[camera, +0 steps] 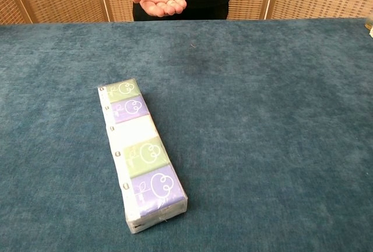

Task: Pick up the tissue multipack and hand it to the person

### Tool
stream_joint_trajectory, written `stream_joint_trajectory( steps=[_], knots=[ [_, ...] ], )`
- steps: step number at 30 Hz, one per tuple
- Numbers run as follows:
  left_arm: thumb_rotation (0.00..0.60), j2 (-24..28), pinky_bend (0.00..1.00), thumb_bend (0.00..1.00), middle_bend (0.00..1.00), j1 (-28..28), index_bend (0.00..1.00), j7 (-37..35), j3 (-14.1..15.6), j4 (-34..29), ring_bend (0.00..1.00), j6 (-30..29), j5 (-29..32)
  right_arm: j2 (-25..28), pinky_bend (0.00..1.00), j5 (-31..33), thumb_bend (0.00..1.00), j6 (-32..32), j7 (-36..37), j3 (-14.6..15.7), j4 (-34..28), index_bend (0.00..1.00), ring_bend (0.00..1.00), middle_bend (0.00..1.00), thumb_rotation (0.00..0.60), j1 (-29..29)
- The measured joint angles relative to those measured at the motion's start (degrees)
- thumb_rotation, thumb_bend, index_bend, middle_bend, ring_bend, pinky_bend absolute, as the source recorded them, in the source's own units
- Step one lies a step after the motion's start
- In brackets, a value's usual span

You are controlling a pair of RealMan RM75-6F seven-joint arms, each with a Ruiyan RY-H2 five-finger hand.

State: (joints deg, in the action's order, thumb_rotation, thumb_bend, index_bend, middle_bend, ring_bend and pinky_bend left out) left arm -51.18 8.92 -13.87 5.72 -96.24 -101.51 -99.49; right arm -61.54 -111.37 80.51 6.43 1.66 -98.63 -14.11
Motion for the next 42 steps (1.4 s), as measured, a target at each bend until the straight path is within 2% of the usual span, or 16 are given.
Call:
stream_joint_trajectory(
  steps=[7, 14, 20, 28, 38, 42],
  knots=[
    [0.600, -0.05, 0.09, 0.14, 0.00, -0.13, 0.00, 0.66, -0.10, -0.50, 0.00, 0.37, 0.34, -0.48, 0.00, -6.12, 0.00, -9.53, 0.98, 0.16, -4.13, 0.11, 0.00, 0.04, 0.600, -9.14],
    [0.600, 0.06, 0.09, 0.14, 0.00, -0.59, 0.00, 0.71, -0.43, -0.78, 0.00, 1.42, 1.25, -4.24, 0.00, -6.30, 0.00, -19.14, -2.96, -1.92, -7.90, 0.12, 0.00, 0.04, 0.600, -15.82],
    [0.600, 0.19, 0.09, 0.14, 0.00, -0.94, 0.00, 0.65, -0.62, -0.99, 0.00, 2.14, 1.84, -10.03, 0.00, -1.52, 0.00, -26.26, -7.95, -4.61, -10.77, 0.12, 0.01, 0.04, 0.600, -19.70],
    [0.600, 0.30, 0.09, 0.14, 0.00, -1.18, 0.00, 0.27, -0.81, -0.96, 0.00, 2.65, 2.45, -17.59, 0.00, 6.44, 0.00, -33.79, -13.58, -8.27, -10.99, 0.12, 0.01, 0.04, 0.600, -24.52],
    [0.600, 0.64, 0.09, 0.14, 0.00, -1.81, 0.00, 0.22, -1.13, -1.54, 0.00, 3.99, 3.52, -26.53, 0.00, 16.60, 0.00, -38.51, -22.09, -12.49, -9.64, 0.12, 0.00, 0.04, 0.600, -28.88],
    [0.600, 0.70, 0.09, 0.14, 0.00, -1.54, 0.00, -0.40, -1.09, -1.40, 0.00, 3.46, 3.40, -29.92, 0.00, 20.70, 0.00, -39.46, -28.19, -14.01, -7.13, 0.12, 0.00, 0.02, 0.600, -30.50]
  ],
)
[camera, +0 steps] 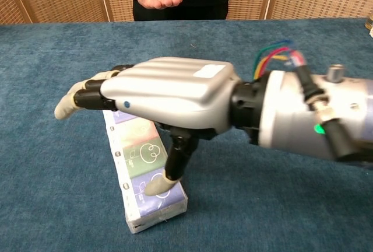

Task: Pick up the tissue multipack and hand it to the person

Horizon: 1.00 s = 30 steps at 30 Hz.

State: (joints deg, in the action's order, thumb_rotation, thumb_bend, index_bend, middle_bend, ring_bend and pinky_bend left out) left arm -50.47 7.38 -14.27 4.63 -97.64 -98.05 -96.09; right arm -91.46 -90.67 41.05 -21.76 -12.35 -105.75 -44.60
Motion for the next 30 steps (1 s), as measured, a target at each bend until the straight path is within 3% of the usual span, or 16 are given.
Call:
stream_joint_trajectory(
  steps=[8, 12, 20, 30],
  knots=[
    [0.600, 0.05, 0.09, 0.14, 0.00, -0.20, 0.00, -0.25, -0.10, 0.03, 0.00, 0.39, 0.20, -2.95, 0.00, 10.79, 0.00, -2.20, -10.06, -1.56, 1.62, 0.26, 0.00, 0.01, 0.580, -3.35],
    [0.600, 0.06, 0.09, 0.14, 0.00, -0.36, 0.00, -0.14, -0.15, -0.11, 0.00, 0.75, 0.36, -2.85, 0.00, 15.82, 0.00, -3.14, -14.03, -1.02, 0.91, 0.31, 0.00, 0.01, 0.473, -5.25],
    [0.600, -0.02, 0.09, 0.14, 0.00, -0.36, 0.00, 0.12, -0.14, -0.21, 0.00, 0.79, 0.29, -3.62, 0.00, 27.41, 0.00, -1.26, -22.17, 1.41, -1.97, 0.33, 0.00, 0.00, 0.358, -9.22],
    [0.600, 0.11, 0.09, 0.14, 0.00, -0.30, 0.00, -0.51, -0.15, 0.01, 0.00, 0.55, 0.28, -5.09, 0.00, 37.70, 0.00, 5.44, -29.04, 3.63, -3.49, 0.35, 0.00, 0.00, 0.343, -14.71]
  ],
)
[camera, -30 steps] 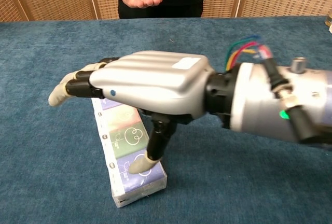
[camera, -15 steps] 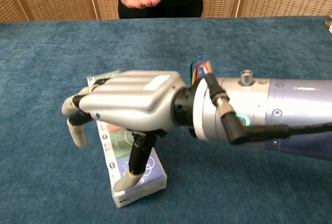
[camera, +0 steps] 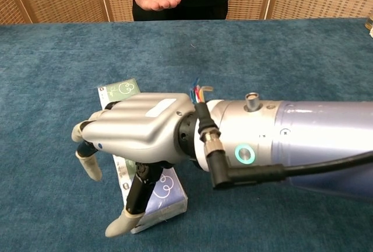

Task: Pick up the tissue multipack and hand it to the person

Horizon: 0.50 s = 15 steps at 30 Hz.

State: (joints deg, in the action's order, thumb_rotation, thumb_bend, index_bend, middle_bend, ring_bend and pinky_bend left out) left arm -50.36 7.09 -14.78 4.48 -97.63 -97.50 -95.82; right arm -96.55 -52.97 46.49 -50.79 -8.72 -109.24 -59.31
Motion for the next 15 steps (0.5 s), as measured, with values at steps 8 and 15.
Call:
stream_joint_trajectory(
  steps=[8, 15],
  knots=[
    [0.600, -0.10, 0.09, 0.14, 0.00, -0.11, 0.00, 0.48, 0.04, -0.12, 0.00, 0.27, -0.13, -0.90, 0.00, 2.28, 0.00, 2.72, -0.67, 2.83, 1.42, 0.38, 0.00, 0.00, 0.336, -1.73],
    [0.600, -0.11, 0.09, 0.14, 0.00, -0.27, 0.00, 0.65, -0.01, -0.16, 0.00, 0.62, 0.01, -0.32, 0.00, 3.63, 0.00, 4.51, -0.82, 4.41, 2.34, 0.48, 0.00, 0.00, 0.334, -2.64]
  ],
)
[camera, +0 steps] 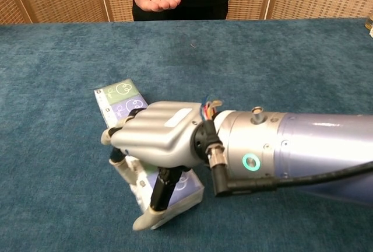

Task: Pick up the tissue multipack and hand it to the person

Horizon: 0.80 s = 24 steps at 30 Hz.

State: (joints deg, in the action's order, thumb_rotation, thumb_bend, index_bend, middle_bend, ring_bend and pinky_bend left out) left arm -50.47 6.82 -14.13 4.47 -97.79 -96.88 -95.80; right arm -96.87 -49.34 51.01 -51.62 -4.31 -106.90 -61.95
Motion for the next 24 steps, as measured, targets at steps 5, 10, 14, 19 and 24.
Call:
stream_joint_trajectory(
  steps=[5, 10, 14, 19, 24],
  knots=[
    [0.600, -0.03, 0.09, 0.14, 0.00, -0.09, 0.00, 0.39, -0.02, -0.16, 0.00, 0.17, 0.05, 2.54, 0.00, -0.53, 0.00, 0.91, 0.95, 0.51, -0.39, 0.57, 0.00, 0.00, 0.334, 0.03],
    [0.600, -0.06, 0.09, 0.14, 0.00, -0.08, 0.00, 0.81, 0.07, -0.33, 0.00, 0.21, -0.12, 5.74, 0.00, -0.89, 0.00, 2.30, 1.06, 1.23, -0.22, 0.61, 0.00, 0.00, 0.337, 0.16],
    [0.600, -0.14, 0.09, 0.14, 0.00, -0.07, 0.00, 1.18, 0.10, -0.37, 0.00, 0.29, -0.09, 7.94, 0.00, -0.07, 0.00, 3.38, 1.20, 1.58, 1.13, 0.61, 0.00, 0.00, 0.335, 0.43],
    [0.600, -0.16, 0.09, 0.14, 0.00, -0.18, 0.00, 1.51, 0.06, -0.48, 0.00, 0.49, -0.03, 10.10, 0.00, 1.43, 0.00, 4.87, 2.88, 1.38, 2.00, 0.50, 0.00, 0.00, 0.164, 1.42],
    [0.600, -0.22, 0.09, 0.14, 0.00, -0.30, 0.00, 1.93, 0.08, -0.60, 0.00, 0.78, -0.03, 12.11, 0.00, -0.85, 0.00, 7.15, 4.63, 1.43, -0.76, 0.22, 0.00, 0.00, 0.001, 2.93]
  ],
)
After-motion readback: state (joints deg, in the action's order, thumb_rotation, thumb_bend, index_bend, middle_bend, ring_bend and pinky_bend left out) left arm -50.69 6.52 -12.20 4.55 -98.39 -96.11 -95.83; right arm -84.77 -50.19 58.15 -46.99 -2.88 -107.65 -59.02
